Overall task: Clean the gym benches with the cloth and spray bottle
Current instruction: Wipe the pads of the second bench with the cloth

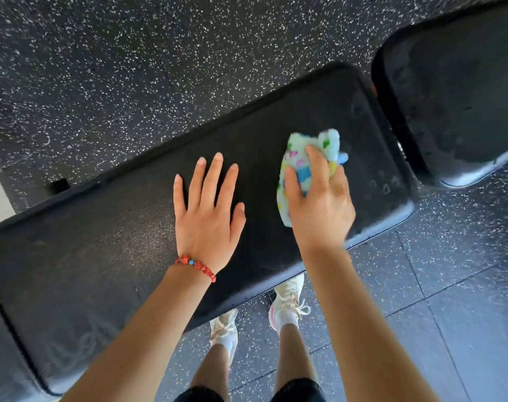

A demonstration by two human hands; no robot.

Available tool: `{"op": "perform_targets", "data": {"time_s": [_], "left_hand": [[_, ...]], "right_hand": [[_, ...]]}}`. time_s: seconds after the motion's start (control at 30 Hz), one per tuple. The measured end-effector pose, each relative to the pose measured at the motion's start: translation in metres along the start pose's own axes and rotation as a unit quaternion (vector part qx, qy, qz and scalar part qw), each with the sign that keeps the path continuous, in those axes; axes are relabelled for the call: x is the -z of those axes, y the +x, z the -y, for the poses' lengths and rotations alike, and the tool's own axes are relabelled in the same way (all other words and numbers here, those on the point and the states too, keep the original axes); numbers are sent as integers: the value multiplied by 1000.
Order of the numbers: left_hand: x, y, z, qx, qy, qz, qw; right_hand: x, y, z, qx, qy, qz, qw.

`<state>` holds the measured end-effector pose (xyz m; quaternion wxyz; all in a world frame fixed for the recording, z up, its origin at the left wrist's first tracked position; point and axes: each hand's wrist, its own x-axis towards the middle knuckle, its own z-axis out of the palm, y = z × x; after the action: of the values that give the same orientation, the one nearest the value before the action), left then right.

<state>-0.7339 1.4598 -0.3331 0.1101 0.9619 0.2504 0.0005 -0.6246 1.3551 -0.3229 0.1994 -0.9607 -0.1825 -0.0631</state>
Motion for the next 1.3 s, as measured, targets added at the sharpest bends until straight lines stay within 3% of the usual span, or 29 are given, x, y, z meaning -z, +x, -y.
{"op": "perform_targets", "data": {"time_s": [0.2, 0.37, 0.5, 0.8, 1.0, 1.13, 1.3], "left_hand": [[3, 5, -17, 27, -22, -26, 999], [-6, 28, -51, 5, -30, -11, 999], [-15, 35, -55, 23, -2, 5, 1000], [-13, 35, -56, 20, 6, -1, 1000], [-13, 51, -78, 8, -8, -2, 1000], [-18, 61, -86, 20, 0, 5, 1000], [-22, 60, -84, 13, 11, -3, 1000]], "right_hand": [[23, -35, -44, -17, -8, 17, 1000], [7, 29, -17, -28, 13, 18, 999], [-6, 66, -9, 12, 17, 1, 1000], [36, -10, -94, -20, -11, 12, 1000], [22, 56, -54, -45, 41, 64, 996], [-8, 121, -29, -3, 19, 68, 998], [0, 109, -45, 14, 41, 62, 997]]}}
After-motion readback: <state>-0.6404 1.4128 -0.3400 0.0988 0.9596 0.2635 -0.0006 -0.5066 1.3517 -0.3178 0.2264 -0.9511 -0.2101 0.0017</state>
